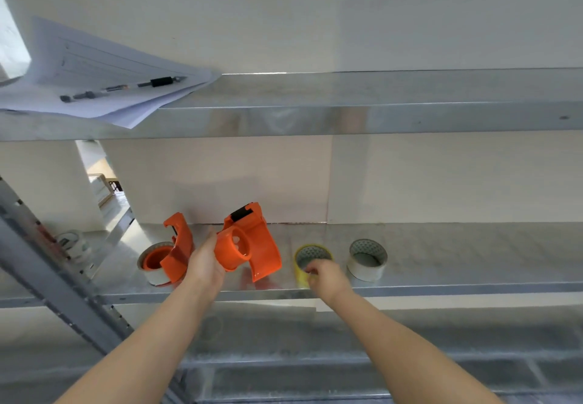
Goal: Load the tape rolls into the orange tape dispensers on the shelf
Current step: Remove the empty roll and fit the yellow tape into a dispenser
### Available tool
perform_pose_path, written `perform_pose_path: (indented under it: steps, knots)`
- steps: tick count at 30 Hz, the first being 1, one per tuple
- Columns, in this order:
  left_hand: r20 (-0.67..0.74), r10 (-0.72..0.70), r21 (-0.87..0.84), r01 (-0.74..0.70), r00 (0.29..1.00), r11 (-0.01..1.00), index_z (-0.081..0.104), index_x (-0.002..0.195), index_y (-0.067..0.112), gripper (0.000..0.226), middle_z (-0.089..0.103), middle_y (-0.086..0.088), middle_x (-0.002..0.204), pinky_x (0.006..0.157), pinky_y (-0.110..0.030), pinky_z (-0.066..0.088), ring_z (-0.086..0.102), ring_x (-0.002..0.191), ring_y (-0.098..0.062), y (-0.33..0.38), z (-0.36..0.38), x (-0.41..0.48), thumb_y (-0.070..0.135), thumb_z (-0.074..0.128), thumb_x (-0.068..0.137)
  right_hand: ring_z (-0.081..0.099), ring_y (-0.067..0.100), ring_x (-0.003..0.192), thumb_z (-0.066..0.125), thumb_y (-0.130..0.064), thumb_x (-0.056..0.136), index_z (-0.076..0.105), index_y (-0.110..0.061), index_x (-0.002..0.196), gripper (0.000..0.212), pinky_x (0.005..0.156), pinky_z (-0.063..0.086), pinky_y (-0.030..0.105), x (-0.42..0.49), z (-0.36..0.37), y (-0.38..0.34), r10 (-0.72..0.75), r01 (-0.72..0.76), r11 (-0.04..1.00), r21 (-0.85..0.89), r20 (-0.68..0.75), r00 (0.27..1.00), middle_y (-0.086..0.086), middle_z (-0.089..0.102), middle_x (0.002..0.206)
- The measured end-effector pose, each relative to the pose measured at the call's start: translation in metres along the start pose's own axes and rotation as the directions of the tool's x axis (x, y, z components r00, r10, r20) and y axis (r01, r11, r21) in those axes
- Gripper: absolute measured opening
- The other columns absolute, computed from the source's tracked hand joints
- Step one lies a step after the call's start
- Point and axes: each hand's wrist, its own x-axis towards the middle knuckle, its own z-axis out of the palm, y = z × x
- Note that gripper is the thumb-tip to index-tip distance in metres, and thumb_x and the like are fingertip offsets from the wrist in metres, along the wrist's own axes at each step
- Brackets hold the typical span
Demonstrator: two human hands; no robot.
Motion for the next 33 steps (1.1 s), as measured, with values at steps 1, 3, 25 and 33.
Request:
perform_pose_path:
  steps: [1, 3, 25, 33]
  knots:
    - [-0.013, 0.009, 0.003, -0.009, 1.0, 1.0, 0.053, 0.126, 0.002, 0.051, 0.064, -0.019, 0.115, 0.092, -0.041, 0.046, 0.06, 0.112, -0.034, 0.001, -0.005, 0.0, 0.041, 0.039, 0.096, 0.059, 0.028, 0.106, 0.053, -0.008, 0.085, 0.064, -0.005, 0.108, 0.025, 0.086, 0.046, 0.027, 0.0, -0.002, -0.004, 0.04, -0.033, 0.993, 0.113, -0.059, 0.997, 0.015, 0.066, 0.114]
    - [-0.061, 0.047, 0.025, -0.046, 0.997, 0.999, 0.055, 0.123, 0.001, 0.048, 0.068, -0.013, 0.096, 0.078, -0.036, 0.051, 0.066, 0.092, -0.027, 0.003, -0.01, -0.002, 0.038, 0.043, 0.095, 0.062, 0.028, 0.096, 0.058, -0.006, 0.085, 0.064, 0.003, 0.105, 0.023, 0.076, 0.045, 0.026, -0.003, -0.01, -0.015, 0.154, -0.073, 0.89, 0.45, -0.145, 0.977, 0.02, 0.068, 0.105]
    - [0.122, 0.367, 0.324, -0.386, 0.922, 0.864, 0.045, 0.118, 0.011, 0.057, 0.06, -0.001, 0.099, 0.065, -0.016, 0.048, 0.06, 0.085, -0.009, 0.025, 0.021, -0.086, 0.015, 0.078, 0.072, 0.057, 0.011, 0.082, 0.063, -0.014, 0.085, 0.061, -0.019, 0.084, 0.005, 0.081, 0.051, 0.025, -0.067, -0.035, -0.121, -0.312, 0.173, 0.584, 0.793, 0.023, 0.95, -0.001, 0.062, 0.084]
    - [0.201, 0.479, 0.418, -0.517, 0.854, 0.747, 0.043, 0.118, 0.013, 0.047, 0.054, 0.012, 0.093, 0.064, -0.012, 0.048, 0.056, 0.083, -0.001, 0.028, 0.015, -0.092, 0.019, 0.07, 0.081, 0.053, 0.001, 0.096, 0.05, -0.014, 0.089, 0.057, -0.024, 0.106, 0.021, 0.083, 0.046, 0.023, -0.058, -0.062, -0.145, -0.249, 0.202, 0.594, 0.779, -0.061, 0.967, -0.004, 0.056, 0.111]
